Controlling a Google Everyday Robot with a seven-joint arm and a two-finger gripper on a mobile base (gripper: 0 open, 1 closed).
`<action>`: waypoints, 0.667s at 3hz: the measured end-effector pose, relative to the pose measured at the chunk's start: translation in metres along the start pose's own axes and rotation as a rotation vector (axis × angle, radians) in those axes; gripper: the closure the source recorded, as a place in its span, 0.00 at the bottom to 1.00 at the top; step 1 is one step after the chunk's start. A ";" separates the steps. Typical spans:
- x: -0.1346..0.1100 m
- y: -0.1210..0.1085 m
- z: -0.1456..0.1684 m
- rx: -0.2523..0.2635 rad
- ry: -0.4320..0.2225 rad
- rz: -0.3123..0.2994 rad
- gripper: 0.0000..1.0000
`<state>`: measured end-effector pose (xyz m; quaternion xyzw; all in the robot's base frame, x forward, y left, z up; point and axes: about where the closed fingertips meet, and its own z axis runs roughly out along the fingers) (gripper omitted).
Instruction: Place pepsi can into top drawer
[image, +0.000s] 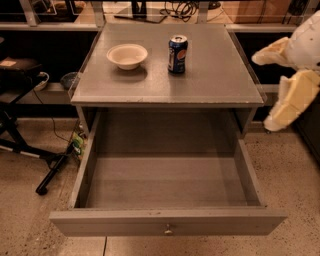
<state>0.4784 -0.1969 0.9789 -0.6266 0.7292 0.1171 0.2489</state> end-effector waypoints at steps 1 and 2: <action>-0.006 -0.016 0.013 -0.009 -0.114 0.032 0.00; -0.006 -0.017 0.013 -0.005 -0.116 0.034 0.00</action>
Offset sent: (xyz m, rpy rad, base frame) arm 0.0150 0.0052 -0.0045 0.0923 0.0007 -0.0063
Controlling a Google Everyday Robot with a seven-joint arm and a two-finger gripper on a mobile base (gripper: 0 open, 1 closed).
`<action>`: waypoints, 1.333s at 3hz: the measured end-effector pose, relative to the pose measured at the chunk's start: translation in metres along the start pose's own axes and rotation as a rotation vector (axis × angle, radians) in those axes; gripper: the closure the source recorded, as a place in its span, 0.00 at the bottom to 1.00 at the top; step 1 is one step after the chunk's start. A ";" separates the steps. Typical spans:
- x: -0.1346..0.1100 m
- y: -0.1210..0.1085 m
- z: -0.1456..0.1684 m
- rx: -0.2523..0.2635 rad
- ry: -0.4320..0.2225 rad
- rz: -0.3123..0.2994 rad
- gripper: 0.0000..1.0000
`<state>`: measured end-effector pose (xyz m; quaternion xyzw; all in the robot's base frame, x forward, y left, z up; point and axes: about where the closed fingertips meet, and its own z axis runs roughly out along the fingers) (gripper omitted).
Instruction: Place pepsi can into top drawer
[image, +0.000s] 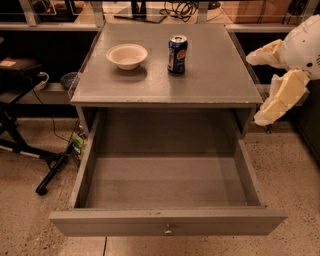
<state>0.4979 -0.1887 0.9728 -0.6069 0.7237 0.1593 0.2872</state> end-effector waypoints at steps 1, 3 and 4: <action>0.005 -0.006 0.005 0.084 -0.037 0.034 0.00; 0.003 -0.074 0.038 0.275 -0.125 0.083 0.00; -0.007 -0.107 0.045 0.304 -0.126 0.069 0.00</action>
Offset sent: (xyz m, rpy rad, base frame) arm 0.0826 -0.0056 -0.0318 0.1477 -0.2368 -0.2990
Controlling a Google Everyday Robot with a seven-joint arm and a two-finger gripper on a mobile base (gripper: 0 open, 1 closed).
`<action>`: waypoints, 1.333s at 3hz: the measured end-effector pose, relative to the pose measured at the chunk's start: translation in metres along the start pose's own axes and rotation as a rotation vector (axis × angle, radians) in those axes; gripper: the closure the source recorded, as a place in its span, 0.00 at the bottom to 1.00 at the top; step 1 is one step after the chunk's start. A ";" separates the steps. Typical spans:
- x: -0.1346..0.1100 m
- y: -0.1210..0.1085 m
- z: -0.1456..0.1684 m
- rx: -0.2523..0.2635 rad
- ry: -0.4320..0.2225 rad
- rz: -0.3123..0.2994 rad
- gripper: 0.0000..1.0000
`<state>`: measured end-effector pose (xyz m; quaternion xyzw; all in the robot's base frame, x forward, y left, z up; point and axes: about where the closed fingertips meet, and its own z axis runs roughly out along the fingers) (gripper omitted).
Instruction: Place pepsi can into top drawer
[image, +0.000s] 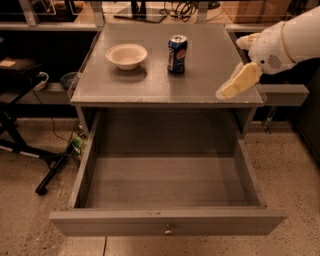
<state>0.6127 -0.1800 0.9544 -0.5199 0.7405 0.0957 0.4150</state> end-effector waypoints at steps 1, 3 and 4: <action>-0.015 -0.025 0.024 -0.005 0.001 -0.016 0.00; -0.017 -0.034 0.044 -0.020 -0.035 -0.034 0.00; -0.031 -0.045 0.074 -0.082 -0.053 -0.085 0.00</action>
Offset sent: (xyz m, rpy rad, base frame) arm 0.0312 0.0103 0.0000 -0.0095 -0.0003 0.0103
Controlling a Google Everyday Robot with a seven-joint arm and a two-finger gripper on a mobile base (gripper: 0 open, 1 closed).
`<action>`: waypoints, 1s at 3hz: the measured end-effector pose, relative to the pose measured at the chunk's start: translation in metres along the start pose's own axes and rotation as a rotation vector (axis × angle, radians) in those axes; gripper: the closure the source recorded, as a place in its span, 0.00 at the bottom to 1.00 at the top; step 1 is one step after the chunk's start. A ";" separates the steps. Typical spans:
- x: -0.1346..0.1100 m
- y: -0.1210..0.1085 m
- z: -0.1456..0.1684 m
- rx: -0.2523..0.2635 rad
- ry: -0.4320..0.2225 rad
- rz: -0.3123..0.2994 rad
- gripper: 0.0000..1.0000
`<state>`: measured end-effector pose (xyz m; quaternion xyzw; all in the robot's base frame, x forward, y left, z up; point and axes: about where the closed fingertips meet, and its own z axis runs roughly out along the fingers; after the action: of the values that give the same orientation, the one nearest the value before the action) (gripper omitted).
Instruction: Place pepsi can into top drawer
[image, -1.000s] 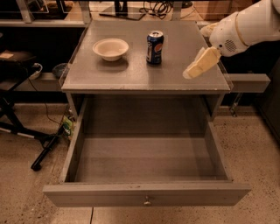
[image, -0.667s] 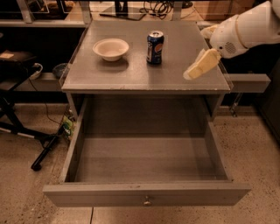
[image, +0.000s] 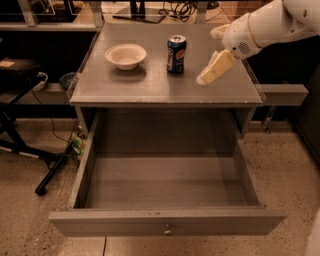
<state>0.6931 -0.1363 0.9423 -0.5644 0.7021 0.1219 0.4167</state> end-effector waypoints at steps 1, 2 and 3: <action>-0.019 -0.019 0.032 -0.013 0.007 -0.045 0.00; -0.015 -0.021 0.040 -0.020 -0.001 -0.037 0.00; -0.013 -0.030 0.049 -0.022 -0.007 -0.048 0.00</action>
Offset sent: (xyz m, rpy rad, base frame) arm 0.0527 0.0353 0.0041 -0.0601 -0.0394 0.0275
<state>0.7422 -0.1056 0.9298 -0.5850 0.6856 0.1216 0.4159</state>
